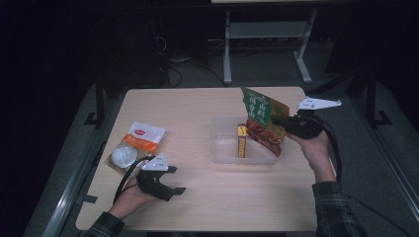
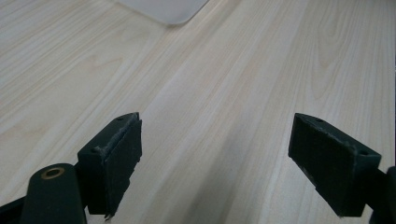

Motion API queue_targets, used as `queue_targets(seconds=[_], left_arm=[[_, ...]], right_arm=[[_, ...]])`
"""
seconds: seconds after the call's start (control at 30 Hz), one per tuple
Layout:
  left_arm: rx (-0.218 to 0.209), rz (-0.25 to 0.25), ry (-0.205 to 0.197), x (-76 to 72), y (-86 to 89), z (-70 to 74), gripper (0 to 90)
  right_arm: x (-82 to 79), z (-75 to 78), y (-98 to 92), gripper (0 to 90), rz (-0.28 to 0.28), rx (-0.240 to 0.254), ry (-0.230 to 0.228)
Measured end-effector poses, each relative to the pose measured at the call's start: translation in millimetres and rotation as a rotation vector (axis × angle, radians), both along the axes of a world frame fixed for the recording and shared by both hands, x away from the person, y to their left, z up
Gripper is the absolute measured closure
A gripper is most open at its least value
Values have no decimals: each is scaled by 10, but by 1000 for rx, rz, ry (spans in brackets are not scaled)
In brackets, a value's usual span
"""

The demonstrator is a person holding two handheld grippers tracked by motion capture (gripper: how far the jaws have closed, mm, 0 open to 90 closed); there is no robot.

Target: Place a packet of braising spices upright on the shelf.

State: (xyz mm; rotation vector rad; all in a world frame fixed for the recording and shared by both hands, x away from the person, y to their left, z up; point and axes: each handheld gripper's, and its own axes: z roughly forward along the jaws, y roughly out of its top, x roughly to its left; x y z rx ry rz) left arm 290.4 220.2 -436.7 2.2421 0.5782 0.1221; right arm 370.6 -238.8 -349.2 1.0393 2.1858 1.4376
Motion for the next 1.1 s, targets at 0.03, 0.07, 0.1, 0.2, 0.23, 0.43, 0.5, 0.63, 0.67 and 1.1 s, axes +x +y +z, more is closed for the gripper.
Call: queue_targets(seconds=[0.03, 0.07, 0.1, 0.2, 0.23, 0.43, 0.5, 0.63, 0.67, 1.1], left_arm=[[1, 0, 0, -2, 0, 2, 170], [3, -2, -1, -1, 1, 2, 170], [2, -3, -2, -2, 0, 1, 170], [-1, -4, 1, -6, -7, -5, 170], [-4, -3, 3, -9, -11, -6, 170], [0, -6, 8, -13, -17, -10, 170], [4, -10, 6, -14, -20, -10, 170], [3, -14, 10, -22, -31, -14, 170], [4, -15, 11, -23, -32, -13, 170], [-4, -8, -3, -24, -10, 13, 170]], right_arm=[[-2, -6, 7, 889, 0, -6, 3], [-4, -12, 16, 888, 1, -11, 4], [-3, -20, 21, 887, 4, -15, 5], [-4, -45, 39, 885, 6, -28, 19], [-4, -56, 46, 884, 6, -36, 21], [-23, -68, 59, 875, 13, -46, 29], [-31, -72, 58, 865, 15, -52, 30], [-49, -113, 22, 817, 8, -47, 42], [-53, -124, 12, 796, 4, -48, 46], [-326, -47, -85, 351, -67, -61, -2]])
